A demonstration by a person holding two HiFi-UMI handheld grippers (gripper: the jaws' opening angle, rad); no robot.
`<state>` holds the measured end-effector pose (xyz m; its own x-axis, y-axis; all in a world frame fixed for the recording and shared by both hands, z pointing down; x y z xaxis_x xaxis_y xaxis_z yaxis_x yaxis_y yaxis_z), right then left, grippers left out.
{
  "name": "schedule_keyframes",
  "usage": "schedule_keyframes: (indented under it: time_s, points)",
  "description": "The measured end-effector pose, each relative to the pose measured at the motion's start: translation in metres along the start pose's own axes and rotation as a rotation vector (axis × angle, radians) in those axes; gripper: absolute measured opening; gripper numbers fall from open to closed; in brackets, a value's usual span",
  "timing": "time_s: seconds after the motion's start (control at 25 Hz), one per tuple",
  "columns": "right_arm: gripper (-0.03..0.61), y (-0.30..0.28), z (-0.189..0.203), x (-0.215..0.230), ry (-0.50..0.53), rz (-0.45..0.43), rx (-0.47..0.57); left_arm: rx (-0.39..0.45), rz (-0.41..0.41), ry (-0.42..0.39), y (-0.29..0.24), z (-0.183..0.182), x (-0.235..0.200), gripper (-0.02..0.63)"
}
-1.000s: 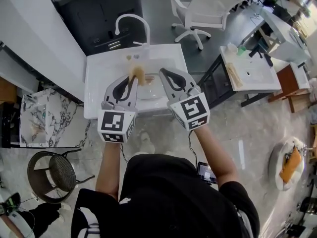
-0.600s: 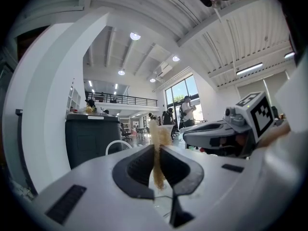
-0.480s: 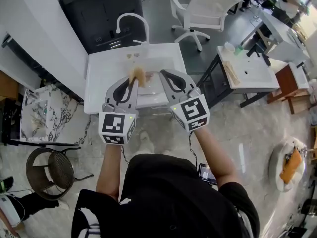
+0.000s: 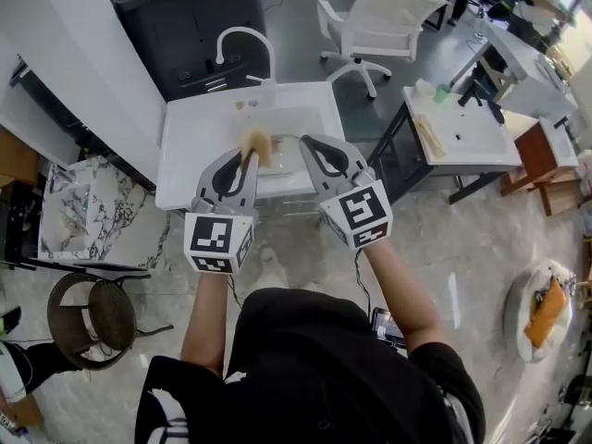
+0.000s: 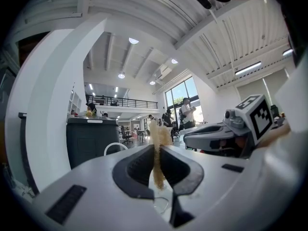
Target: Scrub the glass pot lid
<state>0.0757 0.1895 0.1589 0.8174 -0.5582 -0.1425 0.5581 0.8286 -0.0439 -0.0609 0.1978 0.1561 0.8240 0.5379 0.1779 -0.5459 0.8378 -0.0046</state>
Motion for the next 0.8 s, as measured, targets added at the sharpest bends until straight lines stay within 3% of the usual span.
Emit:
schedule_keyframes:
  time_s: [0.8]
  points:
    - [-0.003, 0.014, 0.007, 0.008, -0.013, 0.004, 0.004, -0.001, 0.017, 0.024, -0.003, 0.001, 0.018, 0.023]
Point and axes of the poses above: the fingertips, and each gripper's own axes: y backward along the fingers, x to its right, z out of its underside, the point moved 5 cm from there along y, backward along the fingers, and after that the axes turned 5 degrees about -y, right-handed, at the moved point
